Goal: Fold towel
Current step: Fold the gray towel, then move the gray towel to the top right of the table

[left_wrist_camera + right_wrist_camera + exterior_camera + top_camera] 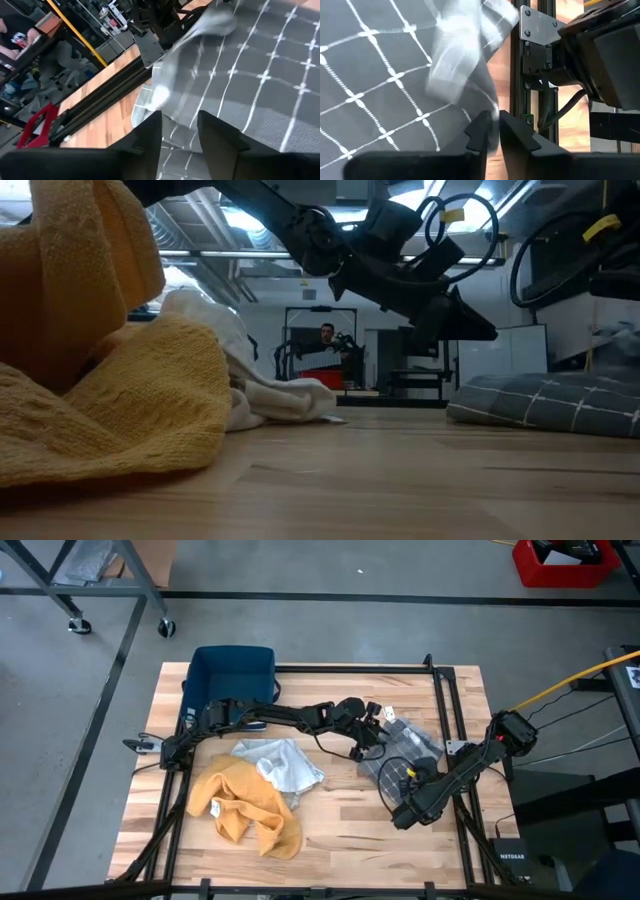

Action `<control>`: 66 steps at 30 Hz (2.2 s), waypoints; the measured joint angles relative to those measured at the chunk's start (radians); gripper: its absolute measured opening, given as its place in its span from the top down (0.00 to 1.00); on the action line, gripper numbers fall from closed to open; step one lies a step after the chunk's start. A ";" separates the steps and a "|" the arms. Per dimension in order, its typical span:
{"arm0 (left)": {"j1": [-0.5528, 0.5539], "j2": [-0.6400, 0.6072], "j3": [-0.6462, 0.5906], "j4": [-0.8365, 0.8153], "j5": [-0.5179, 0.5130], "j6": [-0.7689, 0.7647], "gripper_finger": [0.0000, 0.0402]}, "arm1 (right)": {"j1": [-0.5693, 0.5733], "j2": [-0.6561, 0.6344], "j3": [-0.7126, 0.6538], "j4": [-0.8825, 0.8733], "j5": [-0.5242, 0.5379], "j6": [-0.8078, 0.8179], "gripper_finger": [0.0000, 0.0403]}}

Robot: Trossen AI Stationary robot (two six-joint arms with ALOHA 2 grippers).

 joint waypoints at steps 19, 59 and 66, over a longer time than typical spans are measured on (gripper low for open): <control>-0.021 -0.002 0.000 -0.148 0.022 -0.350 0.65 | 0.000 0.000 -0.024 0.021 0.003 0.123 0.55; 0.146 -0.054 0.002 -0.040 0.224 -0.625 0.84 | 0.000 0.151 -0.074 0.644 0.114 -0.039 0.59; 0.132 -0.054 0.002 -0.057 0.228 -0.632 0.86 | 0.000 0.206 -0.027 0.853 0.188 -0.141 0.59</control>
